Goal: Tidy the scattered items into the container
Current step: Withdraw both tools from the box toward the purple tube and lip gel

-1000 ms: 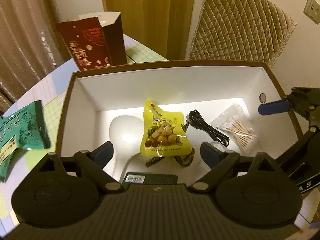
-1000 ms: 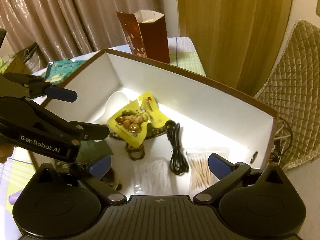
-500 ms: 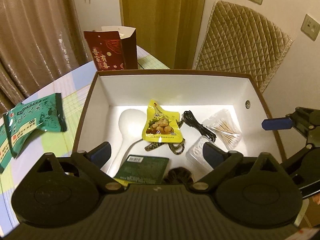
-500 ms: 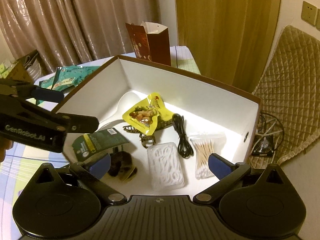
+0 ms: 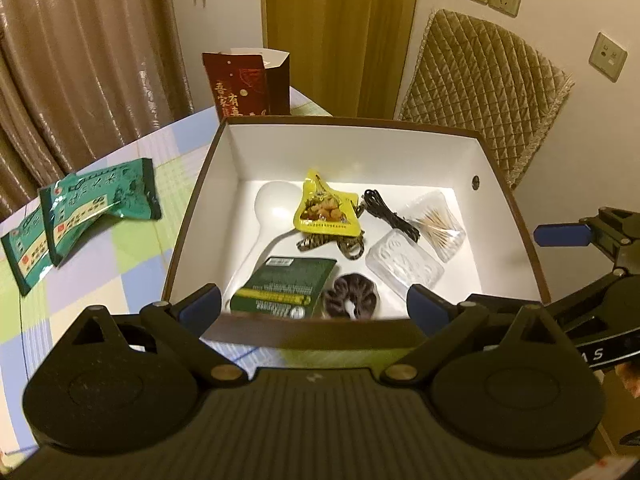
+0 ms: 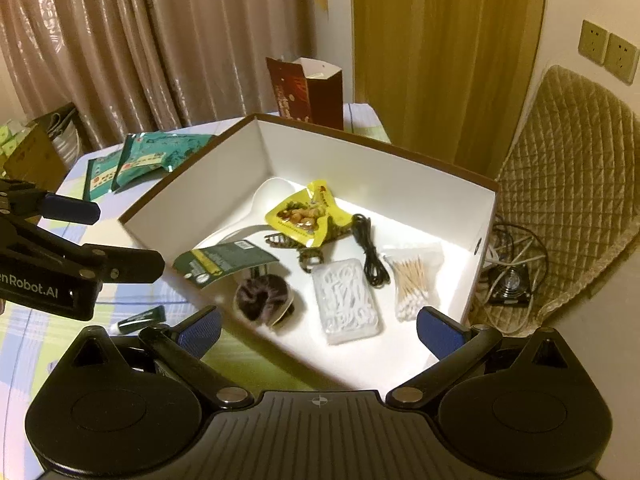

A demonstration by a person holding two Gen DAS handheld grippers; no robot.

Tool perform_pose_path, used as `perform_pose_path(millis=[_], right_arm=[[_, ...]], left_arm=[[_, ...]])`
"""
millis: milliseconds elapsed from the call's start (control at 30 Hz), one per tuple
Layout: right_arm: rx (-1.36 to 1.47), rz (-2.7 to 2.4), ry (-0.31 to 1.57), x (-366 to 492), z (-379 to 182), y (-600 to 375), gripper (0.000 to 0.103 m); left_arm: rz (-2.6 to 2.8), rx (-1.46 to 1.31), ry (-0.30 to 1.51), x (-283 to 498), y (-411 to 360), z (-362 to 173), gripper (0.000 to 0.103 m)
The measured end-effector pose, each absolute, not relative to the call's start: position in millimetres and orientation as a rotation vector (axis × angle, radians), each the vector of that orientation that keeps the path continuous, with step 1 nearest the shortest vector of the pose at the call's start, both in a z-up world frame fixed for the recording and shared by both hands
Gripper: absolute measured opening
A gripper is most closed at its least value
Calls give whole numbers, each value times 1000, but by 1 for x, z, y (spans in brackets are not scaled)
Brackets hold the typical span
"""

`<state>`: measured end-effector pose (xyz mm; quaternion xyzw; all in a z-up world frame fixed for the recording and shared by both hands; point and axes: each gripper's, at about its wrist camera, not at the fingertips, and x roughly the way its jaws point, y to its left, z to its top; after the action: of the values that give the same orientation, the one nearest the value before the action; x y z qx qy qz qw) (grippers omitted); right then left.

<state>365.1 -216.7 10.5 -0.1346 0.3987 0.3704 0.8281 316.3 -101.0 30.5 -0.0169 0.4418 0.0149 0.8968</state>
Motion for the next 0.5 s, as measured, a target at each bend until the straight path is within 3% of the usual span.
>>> perform_pose_path(millis=[500], right_arm=[[-248, 839, 881, 311, 6, -217, 101]], left_arm=[[111, -104, 916, 239, -85, 33, 98]])
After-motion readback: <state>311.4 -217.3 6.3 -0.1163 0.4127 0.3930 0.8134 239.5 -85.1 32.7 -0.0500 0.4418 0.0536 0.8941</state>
